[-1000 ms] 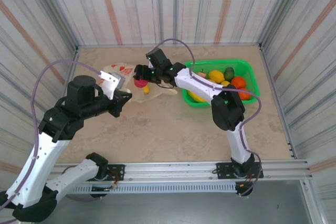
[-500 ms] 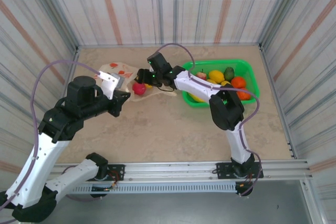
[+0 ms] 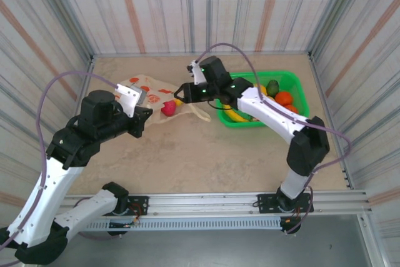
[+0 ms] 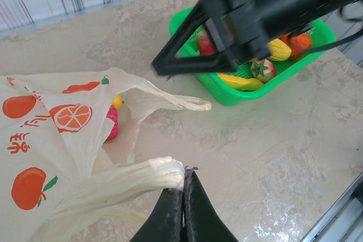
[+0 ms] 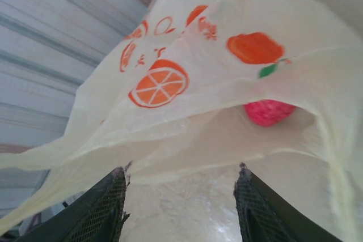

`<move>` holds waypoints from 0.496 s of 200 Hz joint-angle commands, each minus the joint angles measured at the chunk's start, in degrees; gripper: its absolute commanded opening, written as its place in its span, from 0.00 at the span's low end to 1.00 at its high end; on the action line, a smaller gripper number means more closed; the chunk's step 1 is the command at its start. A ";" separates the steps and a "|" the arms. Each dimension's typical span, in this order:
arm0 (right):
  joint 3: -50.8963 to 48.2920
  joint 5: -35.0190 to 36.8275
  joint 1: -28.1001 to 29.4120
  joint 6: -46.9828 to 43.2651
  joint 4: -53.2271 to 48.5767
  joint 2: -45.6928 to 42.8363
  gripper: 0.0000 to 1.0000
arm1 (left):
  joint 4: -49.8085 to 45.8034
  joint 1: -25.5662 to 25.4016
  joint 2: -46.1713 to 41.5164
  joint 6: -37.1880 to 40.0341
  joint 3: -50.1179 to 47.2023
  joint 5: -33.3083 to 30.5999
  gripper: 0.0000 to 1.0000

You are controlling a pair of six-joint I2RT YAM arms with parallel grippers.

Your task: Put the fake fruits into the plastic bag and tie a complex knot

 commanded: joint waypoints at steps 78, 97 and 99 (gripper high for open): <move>-1.17 22.85 -19.26 -5.12 -21.27 3.46 0.62 | 1.10 0.47 0.79 -0.16 0.10 3.33 0.00; 2.19 22.60 -21.09 -5.21 -21.53 9.30 0.63 | 0.80 0.45 0.81 0.09 0.54 3.42 0.00; 2.56 22.60 -21.15 -5.24 -21.47 9.84 0.63 | 0.78 0.49 0.82 0.10 0.54 3.44 0.00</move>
